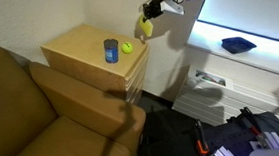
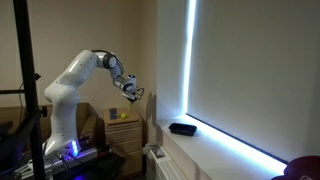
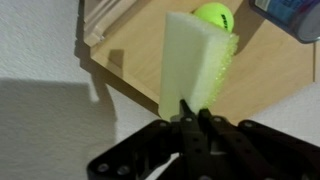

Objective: Put the object in the black tray on the night stand

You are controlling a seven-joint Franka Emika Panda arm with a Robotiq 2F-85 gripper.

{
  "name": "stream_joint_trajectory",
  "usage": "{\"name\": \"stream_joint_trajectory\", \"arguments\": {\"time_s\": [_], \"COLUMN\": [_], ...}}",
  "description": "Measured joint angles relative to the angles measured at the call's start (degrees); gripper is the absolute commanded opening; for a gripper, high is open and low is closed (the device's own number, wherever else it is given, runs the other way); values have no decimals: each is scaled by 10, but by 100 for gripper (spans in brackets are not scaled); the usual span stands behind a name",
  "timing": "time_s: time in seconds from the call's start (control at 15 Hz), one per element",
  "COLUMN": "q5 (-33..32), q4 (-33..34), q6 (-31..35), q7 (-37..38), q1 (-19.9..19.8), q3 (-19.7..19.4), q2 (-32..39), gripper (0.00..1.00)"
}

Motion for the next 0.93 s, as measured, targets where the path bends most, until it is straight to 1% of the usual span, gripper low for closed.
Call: {"name": "stream_joint_trajectory", "arguments": {"time_s": [0.13,0.2,0.4,0.47,0.53,0.73,0.93], "q5": [0,0,-3,-13,-26,-75,-98], "q4": [4,4,4,8,19,86,145], "q6": [3,3,2,2,2,1,1], "q7": [0,-1,3,5,7,15,18], "q1": [-2,-3,-3,1,7,31,57], "q3": [16,17,14,6,-5,-41,-42], "q2": [-3,-3,-3,1,11,67,123], "gripper": [8,2,2,2,2,2,2]}}
